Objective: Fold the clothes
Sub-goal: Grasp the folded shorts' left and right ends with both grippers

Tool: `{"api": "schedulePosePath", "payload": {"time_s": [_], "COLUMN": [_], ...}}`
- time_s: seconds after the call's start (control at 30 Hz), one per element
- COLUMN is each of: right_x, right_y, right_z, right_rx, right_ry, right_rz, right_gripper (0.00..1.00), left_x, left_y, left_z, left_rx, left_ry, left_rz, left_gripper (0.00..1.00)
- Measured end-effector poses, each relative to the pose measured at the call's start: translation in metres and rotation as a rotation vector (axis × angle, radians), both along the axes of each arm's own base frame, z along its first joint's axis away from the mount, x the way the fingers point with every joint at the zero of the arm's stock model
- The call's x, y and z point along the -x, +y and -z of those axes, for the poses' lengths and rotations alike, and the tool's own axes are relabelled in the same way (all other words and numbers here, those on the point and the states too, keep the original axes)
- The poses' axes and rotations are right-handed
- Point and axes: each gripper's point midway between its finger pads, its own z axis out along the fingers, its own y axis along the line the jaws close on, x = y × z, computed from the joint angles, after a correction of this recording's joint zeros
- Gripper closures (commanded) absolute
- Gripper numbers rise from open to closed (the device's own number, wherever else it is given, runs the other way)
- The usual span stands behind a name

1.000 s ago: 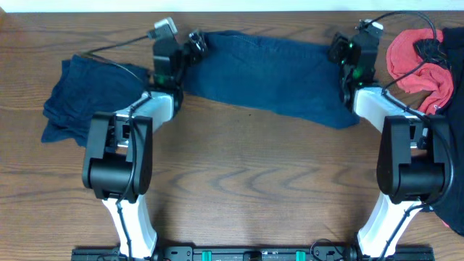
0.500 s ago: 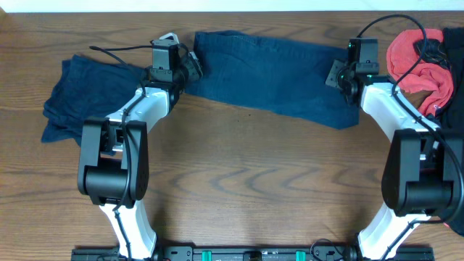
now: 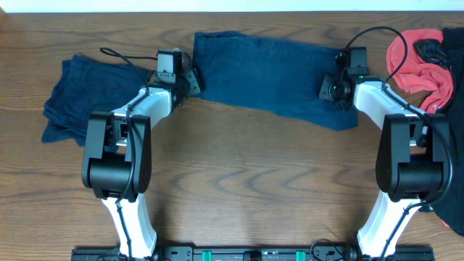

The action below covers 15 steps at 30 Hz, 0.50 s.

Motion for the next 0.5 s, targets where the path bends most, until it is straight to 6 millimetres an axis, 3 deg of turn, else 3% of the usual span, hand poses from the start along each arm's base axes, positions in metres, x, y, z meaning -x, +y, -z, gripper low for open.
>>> {"api": "schedulePosePath", "payload": {"time_s": [0.17, 0.3, 0.5], "right_x": [0.022, 0.042, 0.061], "right_y": [-0.012, -0.023, -0.040], "right_z": [0.003, 0.005, 0.005], "right_rx": [0.065, 0.116, 0.125], "right_ry": [0.102, 0.183, 0.261], "right_rz": [0.018, 0.041, 0.108], "right_gripper": [0.71, 0.75, 0.78], "left_x": [0.029, 0.075, 0.146], "left_y": [0.000, 0.005, 0.012], "left_z": [0.006, 0.011, 0.015], "left_rx": [-0.018, -0.036, -0.058], "left_ry": [0.154, 0.351, 0.645], "left_rz": [0.018, 0.025, 0.027], "left_gripper": [0.74, 0.86, 0.89]}}
